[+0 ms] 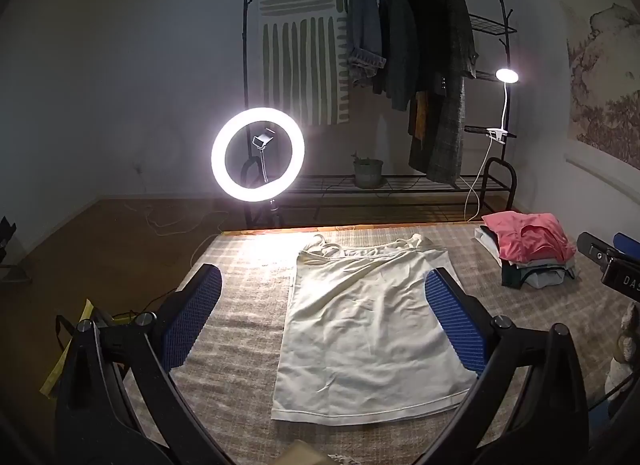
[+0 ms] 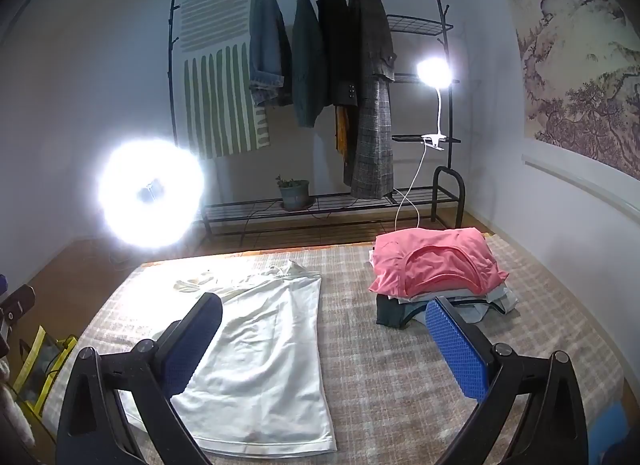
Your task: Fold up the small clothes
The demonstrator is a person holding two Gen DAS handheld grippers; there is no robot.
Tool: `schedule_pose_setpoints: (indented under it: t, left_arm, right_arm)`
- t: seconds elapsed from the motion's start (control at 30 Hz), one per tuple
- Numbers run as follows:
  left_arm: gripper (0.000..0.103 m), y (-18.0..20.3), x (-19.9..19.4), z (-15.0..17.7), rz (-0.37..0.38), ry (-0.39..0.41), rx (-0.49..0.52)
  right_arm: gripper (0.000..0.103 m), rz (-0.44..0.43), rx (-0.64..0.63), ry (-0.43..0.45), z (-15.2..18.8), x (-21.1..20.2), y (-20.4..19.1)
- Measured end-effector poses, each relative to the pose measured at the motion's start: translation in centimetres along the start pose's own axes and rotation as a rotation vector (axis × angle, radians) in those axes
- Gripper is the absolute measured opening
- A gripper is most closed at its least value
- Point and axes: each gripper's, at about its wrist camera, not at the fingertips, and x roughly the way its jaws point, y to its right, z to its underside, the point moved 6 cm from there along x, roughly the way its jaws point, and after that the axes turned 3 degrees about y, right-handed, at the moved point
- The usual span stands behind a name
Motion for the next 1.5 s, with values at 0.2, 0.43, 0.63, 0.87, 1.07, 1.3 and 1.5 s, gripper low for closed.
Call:
schedule_pose_setpoints:
  t: [0.2, 0.43, 0.63, 0.87, 1.07, 1.3, 1.5]
  left_arm:
    - [0.103, 0.21, -0.11, -0.02, -0.002, 0.002, 0.002]
    - [0.103, 0.30, -0.09, -0.06, -0.006, 0.003, -0.006]
    - [0.103, 0.22, -0.01, -0.05, -0.003, 0.002, -0.007]
    - [0.103, 0.05, -0.03, -0.06, -0.003, 0.003, -0.011]
    - [0.103, 0.07, -0.07, -0.09, -0.004, 0.003, -0.011]
    - [0.103, -0.04, -0.04, -0.21, -0.006, 0.005, -0.012]
    - [0.103, -0.07, -0.11, -0.23, -0.005, 0.005, -0.011]
  right_arm:
    - [0.103, -0.003, 0.001, -0.005, 0.06, 0.04, -0.07]
    - [0.103, -0.006, -0.002, -0.009, 0.50, 0.49, -0.23]
    - [0.103, -0.008, -0.001, -0.016, 0.31, 0.28, -0.16]
    - [0.103, -0.009, 0.002, -0.019, 0.35, 0.23, -0.14]
    - [0.103, -0.012, 0.003, -0.024, 0.49, 0.36, -0.28]
    - [0.103, -0.014, 0.005, -0.025, 0.50, 0.33, -0.29]
    - [0.103, -0.016, 0.006, -0.027, 0.48, 0.31, -0.28]
